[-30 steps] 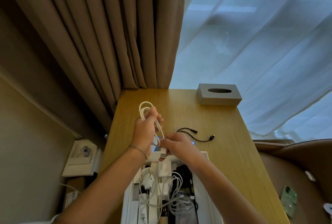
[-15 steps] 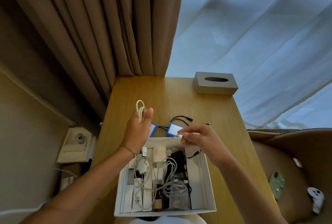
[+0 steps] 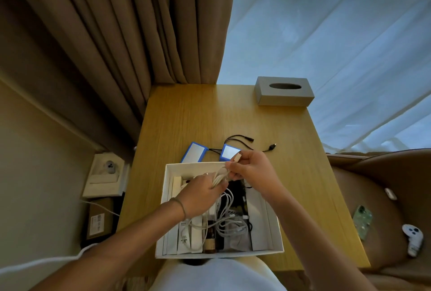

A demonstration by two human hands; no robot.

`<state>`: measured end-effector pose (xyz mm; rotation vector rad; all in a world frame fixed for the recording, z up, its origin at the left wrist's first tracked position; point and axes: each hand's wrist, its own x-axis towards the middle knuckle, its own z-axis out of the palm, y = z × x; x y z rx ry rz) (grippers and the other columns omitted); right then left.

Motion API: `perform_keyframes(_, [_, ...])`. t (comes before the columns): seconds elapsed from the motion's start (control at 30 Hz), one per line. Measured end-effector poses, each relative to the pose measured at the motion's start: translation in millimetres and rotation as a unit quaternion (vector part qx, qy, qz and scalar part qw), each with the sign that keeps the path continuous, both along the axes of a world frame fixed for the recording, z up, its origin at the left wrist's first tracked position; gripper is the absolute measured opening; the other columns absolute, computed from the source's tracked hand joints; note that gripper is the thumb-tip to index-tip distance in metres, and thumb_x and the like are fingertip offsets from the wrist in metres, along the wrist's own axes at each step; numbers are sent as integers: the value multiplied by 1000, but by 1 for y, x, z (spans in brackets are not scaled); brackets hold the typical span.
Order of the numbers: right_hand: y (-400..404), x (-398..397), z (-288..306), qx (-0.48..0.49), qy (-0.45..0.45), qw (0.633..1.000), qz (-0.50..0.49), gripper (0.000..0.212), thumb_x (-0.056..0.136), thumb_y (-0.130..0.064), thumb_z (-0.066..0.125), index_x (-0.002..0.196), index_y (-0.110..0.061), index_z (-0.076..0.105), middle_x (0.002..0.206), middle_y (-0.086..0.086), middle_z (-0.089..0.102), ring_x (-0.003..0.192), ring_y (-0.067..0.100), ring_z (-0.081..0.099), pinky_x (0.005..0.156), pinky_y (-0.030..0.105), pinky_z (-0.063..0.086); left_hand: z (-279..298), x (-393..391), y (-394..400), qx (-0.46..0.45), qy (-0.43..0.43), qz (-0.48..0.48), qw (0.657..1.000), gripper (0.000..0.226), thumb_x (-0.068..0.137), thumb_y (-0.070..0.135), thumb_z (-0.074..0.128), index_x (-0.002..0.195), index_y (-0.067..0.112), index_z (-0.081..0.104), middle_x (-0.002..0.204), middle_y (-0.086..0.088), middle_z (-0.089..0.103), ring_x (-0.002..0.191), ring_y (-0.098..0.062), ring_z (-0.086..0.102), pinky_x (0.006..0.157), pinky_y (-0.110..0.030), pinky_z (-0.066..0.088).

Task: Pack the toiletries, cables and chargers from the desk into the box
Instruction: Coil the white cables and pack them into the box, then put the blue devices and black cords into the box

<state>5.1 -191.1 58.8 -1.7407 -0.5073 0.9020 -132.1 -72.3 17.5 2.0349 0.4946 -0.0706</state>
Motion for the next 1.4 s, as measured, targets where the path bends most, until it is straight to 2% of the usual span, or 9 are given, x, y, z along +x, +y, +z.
perform_keyframes(0.17, [-13, -9, -23, -68, -55, 995, 50, 14, 87, -24, 78, 84, -11, 76, 76, 5, 77, 68, 15, 71, 70, 34, 60, -12, -15, -14, 98, 29, -37, 994, 35, 99, 51, 43, 83, 22, 55, 90, -6, 60, 84, -23, 58, 75, -46, 51])
perform_keyframes(0.3, [-19, -13, -34, -114, -32, 986, 115, 25, 94, -35, 68, 97, -12, 77, 92, 13, 77, 90, 32, 74, 83, 47, 62, -19, -23, -19, 1, 100, -65, 993, 43, 93, 59, 35, 97, 28, 64, 85, 3, 69, 77, -13, 64, 73, -41, 54])
perform_keyframes(0.47, [-24, -22, -41, -148, -23, 967, 207, 16, 95, -25, 66, 91, -15, 79, 86, 7, 77, 81, 24, 73, 81, 43, 60, -31, -21, -19, -142, 107, -75, 981, 23, 100, 32, 49, 108, 21, 68, 101, -3, 73, 97, -22, 67, 92, -46, 52])
perform_keyframes(0.57, [-26, -25, -48, -163, -20, 973, 162, 14, 93, -25, 71, 88, -15, 80, 81, 6, 77, 73, 17, 71, 75, 38, 61, -35, -21, -19, -126, 121, -84, 981, 15, 95, 40, 56, 102, 35, 68, 94, 7, 74, 89, -11, 68, 84, -34, 56])
perform_keyframes(0.77, [-40, -28, -71, -198, 5, 973, 121, 10, 91, -24, 73, 85, -18, 79, 79, 4, 77, 73, 15, 73, 70, 27, 62, -42, -36, -17, 20, 112, -61, 992, 34, 89, 61, 56, 108, 33, 62, 87, 5, 70, 74, -9, 67, 66, -30, 57])
perform_keyframes(0.87, [-44, -32, -84, -246, -55, 960, 123, 5, 87, -28, 77, 83, -29, 78, 79, -5, 76, 76, 10, 72, 72, 28, 62, -43, -43, -20, 85, 111, -101, 985, 29, 98, 50, 50, 113, 32, 67, 97, 7, 65, 81, -8, 62, 75, -31, 56])
perform_keyframes(1.03, [-45, -42, -93, -304, -230, 912, 149, 9, 85, -36, 78, 88, -29, 81, 83, -10, 70, 74, 8, 66, 70, 31, 62, -45, -43, -31, 375, 56, -151, 913, 22, 97, 33, 57, 108, 25, 75, 102, 0, 61, 96, -21, 54, 81, -35, 47])
perform_keyframes(1.23, [-44, -38, -78, -251, -317, 909, 105, 14, 88, -26, 73, 101, -26, 80, 90, -10, 59, 81, 8, 55, 66, 18, 43, -38, -29, -29, 312, 96, -94, 941, 14, 94, 30, 61, 102, 27, 72, 94, 4, 69, 87, -14, 63, 80, -28, 52])
perform_keyframes(1.4, [-34, -18, -47, -165, -293, 940, 56, 15, 91, -16, 66, 94, -21, 80, 82, -14, 68, 74, 5, 63, 66, 26, 55, -18, -15, -8, 296, 9, -1, 955, 16, 93, 36, 59, 91, 28, 72, 84, 10, 66, 78, -10, 60, 67, -29, 52])
